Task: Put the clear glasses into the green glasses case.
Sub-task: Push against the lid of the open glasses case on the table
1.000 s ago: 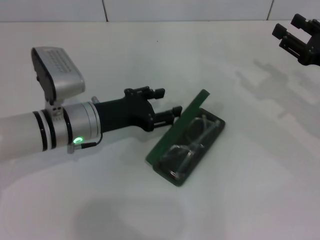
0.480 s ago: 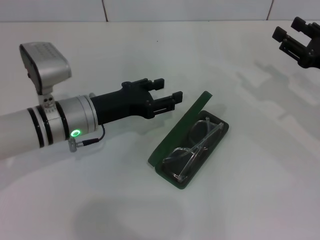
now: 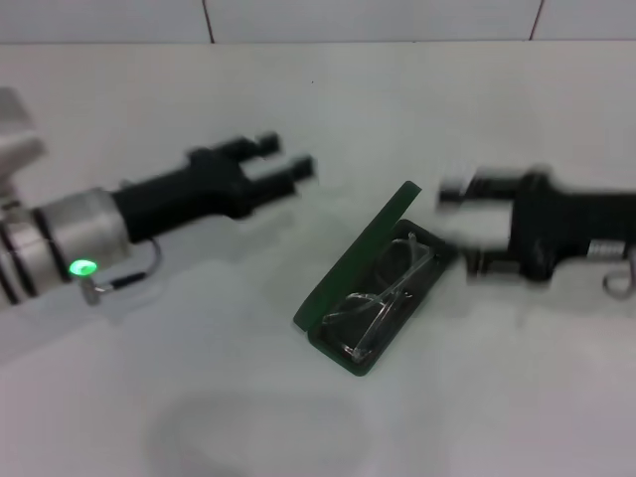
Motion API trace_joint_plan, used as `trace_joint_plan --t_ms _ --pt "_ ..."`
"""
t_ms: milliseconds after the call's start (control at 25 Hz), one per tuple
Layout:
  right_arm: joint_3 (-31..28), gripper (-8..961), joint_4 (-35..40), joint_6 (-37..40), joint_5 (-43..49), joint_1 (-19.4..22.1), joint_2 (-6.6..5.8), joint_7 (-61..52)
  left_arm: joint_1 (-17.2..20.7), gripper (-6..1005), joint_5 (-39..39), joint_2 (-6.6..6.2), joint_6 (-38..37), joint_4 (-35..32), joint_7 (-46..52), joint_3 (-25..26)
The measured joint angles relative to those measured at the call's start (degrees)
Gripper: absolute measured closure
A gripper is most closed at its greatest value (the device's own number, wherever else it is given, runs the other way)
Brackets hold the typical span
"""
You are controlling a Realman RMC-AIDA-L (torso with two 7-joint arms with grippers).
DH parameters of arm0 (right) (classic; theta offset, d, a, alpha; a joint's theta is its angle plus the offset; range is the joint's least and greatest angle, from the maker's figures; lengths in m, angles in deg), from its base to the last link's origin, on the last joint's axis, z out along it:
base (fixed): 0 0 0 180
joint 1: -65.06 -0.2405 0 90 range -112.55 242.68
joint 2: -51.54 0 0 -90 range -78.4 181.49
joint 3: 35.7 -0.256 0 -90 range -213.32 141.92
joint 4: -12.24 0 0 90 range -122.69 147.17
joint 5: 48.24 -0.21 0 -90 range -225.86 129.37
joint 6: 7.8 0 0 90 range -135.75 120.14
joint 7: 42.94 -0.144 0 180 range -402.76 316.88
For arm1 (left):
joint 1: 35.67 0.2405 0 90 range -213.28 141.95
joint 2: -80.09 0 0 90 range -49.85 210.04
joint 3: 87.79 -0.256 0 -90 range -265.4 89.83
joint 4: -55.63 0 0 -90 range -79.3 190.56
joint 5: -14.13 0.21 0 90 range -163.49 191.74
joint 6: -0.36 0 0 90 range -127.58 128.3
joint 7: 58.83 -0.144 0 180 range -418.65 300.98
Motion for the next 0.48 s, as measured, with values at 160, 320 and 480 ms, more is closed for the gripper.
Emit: trace_joint_plan --t_ms 160,320,480 --pt "3.0 325 0.8 5.0 9.9 -4.4 0.22 -6.6 1.1 299 -0.3 -0.23 -2.0 0.0 -2.9 8.9" --pt "2.7 325 0.9 3.5 20.4 -7.5 2.09 -11.8 2.0 299 -0.3 -0.98 -3.9 -0.2 -3.2 14.1" --pt "2.7 325 1.1 1.4 26.5 -10.2 4.33 -15.4 3.6 299 -0.4 -1.31 -4.6 -1.4 -3.2 16.5"
